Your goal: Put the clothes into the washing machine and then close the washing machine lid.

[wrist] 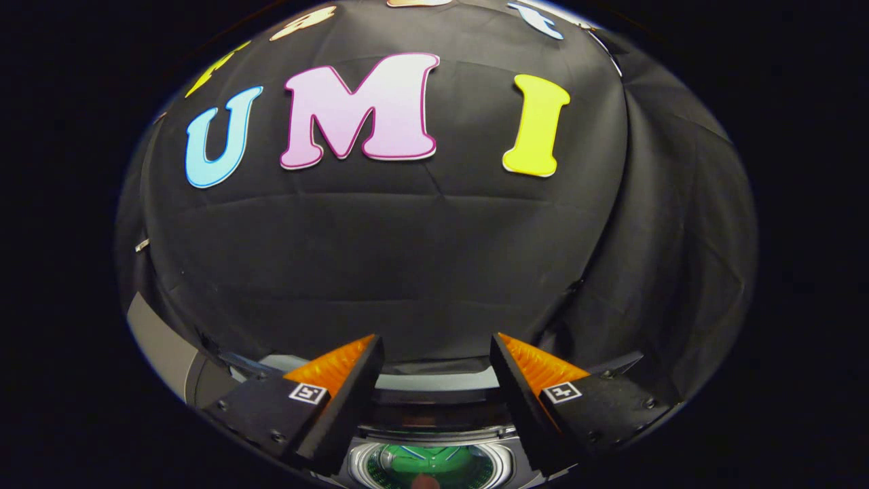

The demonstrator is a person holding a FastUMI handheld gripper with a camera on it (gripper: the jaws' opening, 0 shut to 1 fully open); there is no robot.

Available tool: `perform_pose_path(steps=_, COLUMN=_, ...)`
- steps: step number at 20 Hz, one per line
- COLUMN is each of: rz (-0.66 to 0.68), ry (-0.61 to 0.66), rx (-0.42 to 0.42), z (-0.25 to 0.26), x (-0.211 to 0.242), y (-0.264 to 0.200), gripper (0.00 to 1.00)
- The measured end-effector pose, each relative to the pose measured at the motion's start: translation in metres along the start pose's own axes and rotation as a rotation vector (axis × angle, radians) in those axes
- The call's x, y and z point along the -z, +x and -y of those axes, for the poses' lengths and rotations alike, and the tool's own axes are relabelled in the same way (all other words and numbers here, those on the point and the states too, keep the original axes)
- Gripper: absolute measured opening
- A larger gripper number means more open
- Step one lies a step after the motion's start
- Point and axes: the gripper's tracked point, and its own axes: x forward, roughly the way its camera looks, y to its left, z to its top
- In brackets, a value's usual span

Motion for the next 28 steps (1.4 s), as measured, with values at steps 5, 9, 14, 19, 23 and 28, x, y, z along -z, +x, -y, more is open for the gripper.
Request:
perform_pose_path(steps=5, rz=0.007, ry=0.012, rx=0.011, z=0.004, x=0.007, y=-0.006, gripper=0.99)
perform_pose_path(steps=9, rz=0.017, ry=0.015, rx=0.008, z=0.005, x=0.009, y=-0.015, gripper=1.0)
perform_pose_path(steps=14, rz=0.019, ry=0.009, rx=0.01, z=0.006, x=0.016, y=-0.035, gripper=1.0)
perform_pose_path(steps=19, rz=0.022, ry=0.004, rx=0.005, z=0.007, x=0.028, y=-0.057, gripper=1.0)
perform_pose_path(steps=23, rz=0.006, ry=0.004, rx=0.007, z=0.007, x=0.036, y=-0.067, gripper=1.0)
perform_pose_path(steps=28, rz=0.013, ry=0.004, rx=0.0, z=0.006, x=0.039, y=-0.074, gripper=0.99)
